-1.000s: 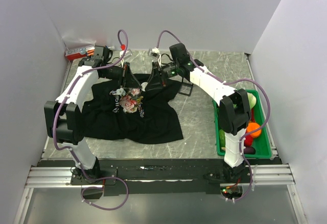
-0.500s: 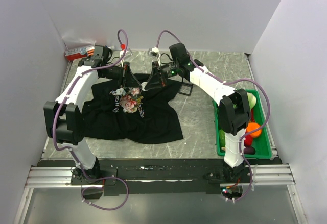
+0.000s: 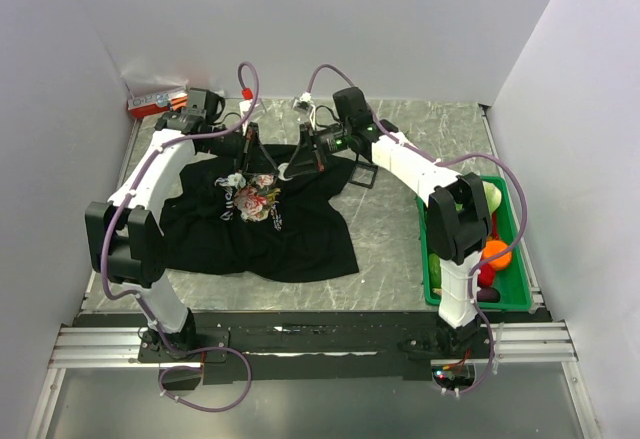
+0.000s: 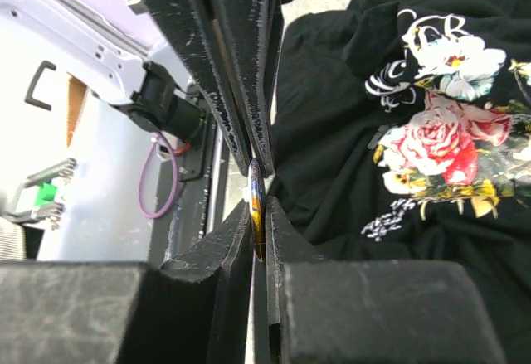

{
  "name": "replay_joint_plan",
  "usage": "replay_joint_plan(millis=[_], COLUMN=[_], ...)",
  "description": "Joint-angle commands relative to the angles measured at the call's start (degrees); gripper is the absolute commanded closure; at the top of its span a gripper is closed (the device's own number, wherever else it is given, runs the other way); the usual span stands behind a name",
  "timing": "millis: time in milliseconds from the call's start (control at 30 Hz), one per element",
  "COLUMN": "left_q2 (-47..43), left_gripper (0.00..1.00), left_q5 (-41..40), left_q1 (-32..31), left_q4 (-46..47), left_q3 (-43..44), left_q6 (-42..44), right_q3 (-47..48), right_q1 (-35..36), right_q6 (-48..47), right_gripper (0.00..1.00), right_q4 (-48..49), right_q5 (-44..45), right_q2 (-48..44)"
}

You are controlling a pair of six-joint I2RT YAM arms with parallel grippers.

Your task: Remove the brooch from the garment

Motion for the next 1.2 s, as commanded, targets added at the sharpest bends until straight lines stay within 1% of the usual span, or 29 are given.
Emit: replay_joint_plan(millis=[0, 200, 367, 500, 800, 967, 1000, 1100, 1167], left_q2=[-3.62, -4.06, -4.32, -4.32, -4.24, -4.24, -4.24, -4.24, -4.24], left_gripper=[0.99, 0.99, 0.99, 0.99, 0.99, 0.99, 0.99, 0.99, 0.99], left_q5=[1.93, 0.44, -0.71, -1.76, -4.14, -5.10, -5.45, -5.72, -5.63], left_q1=[-1.82, -1.74, -1.82, -1.82, -1.47, -1.03, -0.94, -0.77, -0.59], left_q4=[-0.81, -1.51, -1.16, -0.90, -0.19, 0.60, 1.03, 1.56, 1.56], left_q3=[2.49, 1.96, 1.44, 0.47, -1.37, -2.78, -2.87, -2.35, -1.47], left_q6=[3.01, 4.59, 4.68, 4.94, 4.94, 4.59, 4.33, 3.45, 3.36], right_q3=[-0.96, -2.54, -3.33, -4.82, -6.32, -6.32, -6.32, -5.97, -6.06], right_q1=[-0.53, -2.03, -3.52, -4.14, -5.10, -5.19, -5.28, -5.72, -7.21], right_q6=[6.31, 13.95, 16.42, 18.79, 22.83, 23.98, 23.98, 22.32, 21.26], right_gripper=[0.87, 0.87, 0.86, 0.86, 0.80, 0.65, 0.58, 0.47, 0.44], right_q4=[6.97, 13.81, 15.75, 19.08, 23.93, 26.56, 26.83, 25.70, 25.08], right_q5=[1.49, 0.61, 0.00, -1.67, -3.70, -6.86, -7.47, -9.23, -9.41], right_q2=[1.36, 1.45, 1.10, 0.48, -0.75, -2.24, -2.42, -3.47, -4.61])
